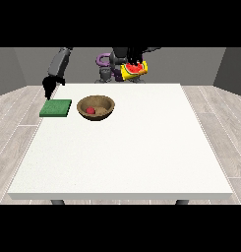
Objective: Pick the cup and pour the ball into the bowl, then pick the bowl and place it on the pad
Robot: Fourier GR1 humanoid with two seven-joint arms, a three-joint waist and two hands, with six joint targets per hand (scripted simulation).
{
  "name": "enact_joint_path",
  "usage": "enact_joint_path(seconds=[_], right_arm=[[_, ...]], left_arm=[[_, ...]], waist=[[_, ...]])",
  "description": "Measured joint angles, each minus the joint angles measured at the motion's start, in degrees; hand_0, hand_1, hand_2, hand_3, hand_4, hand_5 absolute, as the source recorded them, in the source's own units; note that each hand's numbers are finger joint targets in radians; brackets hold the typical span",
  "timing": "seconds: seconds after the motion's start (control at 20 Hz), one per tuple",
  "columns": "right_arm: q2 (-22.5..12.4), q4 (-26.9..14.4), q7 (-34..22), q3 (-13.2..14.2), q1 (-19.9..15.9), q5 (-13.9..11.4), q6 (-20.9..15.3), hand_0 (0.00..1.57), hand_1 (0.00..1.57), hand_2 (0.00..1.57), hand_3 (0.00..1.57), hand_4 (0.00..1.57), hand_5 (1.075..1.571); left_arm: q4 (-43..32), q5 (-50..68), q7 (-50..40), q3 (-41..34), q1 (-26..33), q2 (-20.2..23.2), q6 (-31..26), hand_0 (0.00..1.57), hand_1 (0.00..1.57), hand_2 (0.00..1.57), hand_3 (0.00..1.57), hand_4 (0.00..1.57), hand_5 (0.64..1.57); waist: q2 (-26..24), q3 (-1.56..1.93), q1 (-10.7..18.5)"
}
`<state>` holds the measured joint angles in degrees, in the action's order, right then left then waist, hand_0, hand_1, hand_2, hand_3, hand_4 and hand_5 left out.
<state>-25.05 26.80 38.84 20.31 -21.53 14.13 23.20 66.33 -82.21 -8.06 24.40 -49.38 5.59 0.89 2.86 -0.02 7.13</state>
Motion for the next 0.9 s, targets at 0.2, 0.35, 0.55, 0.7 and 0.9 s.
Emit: enact_joint_path(seconds=[0.2, 0.35, 0.55, 0.7, 0.9], right_arm=[[-1.7, 0.2, -0.1, 2.1, -0.5, 1.8, -0.4, 0.00, 0.00, 0.37, 0.37, 0.70, 1.564], [-3.1, 0.8, 0.4, 3.6, -1.4, 3.0, -1.0, 0.00, 0.00, 0.35, 0.30, 0.71, 1.553], [-4.4, 1.5, 0.7, 6.0, -3.0, 5.1, -1.9, 0.00, 0.00, 0.39, 0.24, 0.69, 1.546], [-5.6, 1.8, 0.1, 7.5, -4.0, 6.6, -1.9, 0.00, 0.00, 0.39, 0.29, 0.67, 1.547], [-5.8, 3.2, 0.0, 8.4, -5.4, 8.1, -1.3, 0.00, 0.00, 0.30, 0.00, 0.11, 1.533]], left_arm=[[2.4, 9.2, 4.8, -6.3, 7.3, 1.3, 5.8, 1.51, 1.51, 1.45, 1.16, 1.32, 1.569], [3.4, 17.5, 10.2, -10.1, 13.3, 0.4, 9.8, 1.27, 1.27, 1.09, 0.80, 1.40, 1.571], [4.1, 29.0, 20.2, -14.5, 20.0, -1.0, 14.7, 1.28, 1.28, 1.10, 0.75, 1.42, 1.567], [4.5, 37.9, 29.2, -18.4, 22.0, -0.4, 15.5, 1.10, 1.10, 1.02, 0.72, 1.34, 1.555], [3.1, 50.2, 36.5, -23.1, 21.8, -1.4, 10.6, 0.00, 0.00, 0.00, 0.00, 0.00, 0.977]], waist=[[3.3, -0.17, 4.6], [7.7, -0.33, 7.8], [14.0, -0.50, 12.0], [17.8, -0.40, 14.0], [22.1, -0.66, 14.8]])
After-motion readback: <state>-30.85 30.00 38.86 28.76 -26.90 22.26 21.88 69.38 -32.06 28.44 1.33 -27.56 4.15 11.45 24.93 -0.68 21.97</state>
